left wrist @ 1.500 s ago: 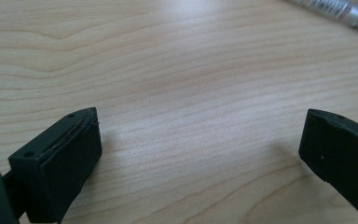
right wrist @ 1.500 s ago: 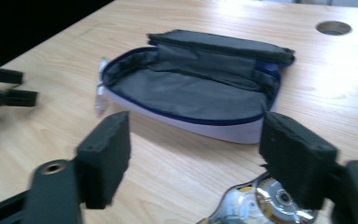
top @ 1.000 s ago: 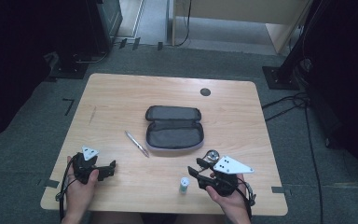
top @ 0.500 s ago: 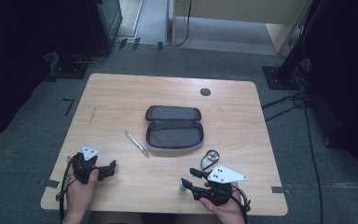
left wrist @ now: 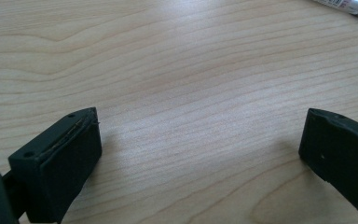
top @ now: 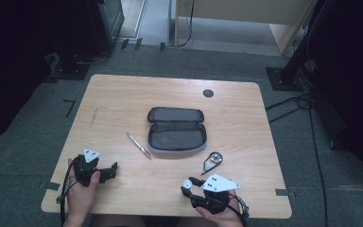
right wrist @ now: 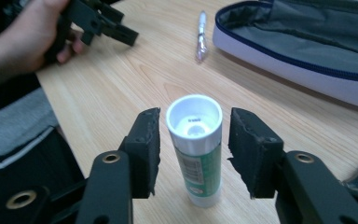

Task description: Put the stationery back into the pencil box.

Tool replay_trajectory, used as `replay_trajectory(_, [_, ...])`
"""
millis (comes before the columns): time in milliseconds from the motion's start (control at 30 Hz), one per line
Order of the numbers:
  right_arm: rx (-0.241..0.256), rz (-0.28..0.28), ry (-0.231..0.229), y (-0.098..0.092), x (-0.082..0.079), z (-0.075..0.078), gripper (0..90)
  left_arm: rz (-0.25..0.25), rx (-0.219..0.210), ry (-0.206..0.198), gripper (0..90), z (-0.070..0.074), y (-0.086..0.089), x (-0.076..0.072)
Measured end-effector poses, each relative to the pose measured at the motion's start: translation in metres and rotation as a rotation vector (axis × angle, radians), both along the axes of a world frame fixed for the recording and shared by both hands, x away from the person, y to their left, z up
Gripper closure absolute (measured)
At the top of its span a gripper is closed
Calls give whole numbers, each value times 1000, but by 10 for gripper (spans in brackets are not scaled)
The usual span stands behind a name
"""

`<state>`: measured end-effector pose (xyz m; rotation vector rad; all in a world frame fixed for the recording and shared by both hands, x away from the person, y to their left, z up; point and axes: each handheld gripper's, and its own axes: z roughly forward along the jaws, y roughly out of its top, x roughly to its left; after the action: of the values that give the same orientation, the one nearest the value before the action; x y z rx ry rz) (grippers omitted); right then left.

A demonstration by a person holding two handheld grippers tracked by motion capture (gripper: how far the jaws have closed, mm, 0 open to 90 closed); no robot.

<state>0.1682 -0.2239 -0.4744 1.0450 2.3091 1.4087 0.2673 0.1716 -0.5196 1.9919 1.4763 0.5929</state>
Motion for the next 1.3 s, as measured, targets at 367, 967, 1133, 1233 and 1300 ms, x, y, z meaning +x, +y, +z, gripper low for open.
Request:
replay_trajectory(367, [-47, -24, -13, 4, 1, 0, 665, 0, 0, 0, 0, 0, 0, 0])
replay_trajectory(967, [-7, -104, -24, 5, 24, 32, 665, 0, 0, 0, 0, 0, 0, 0])
replay_trajectory(1133, [6, -127, -42, 7, 34, 45, 666, -1, 1, 0, 0, 0, 0, 0])
replay_trajectory(1233, [10, -151, -54, 10, 42, 51, 666, -1, 1, 0, 0, 0, 0, 0])
replay_trajectory(1300, [6, -161, -59, 12, 50, 56, 666, -1, 1, 0, 0, 0, 0, 0])
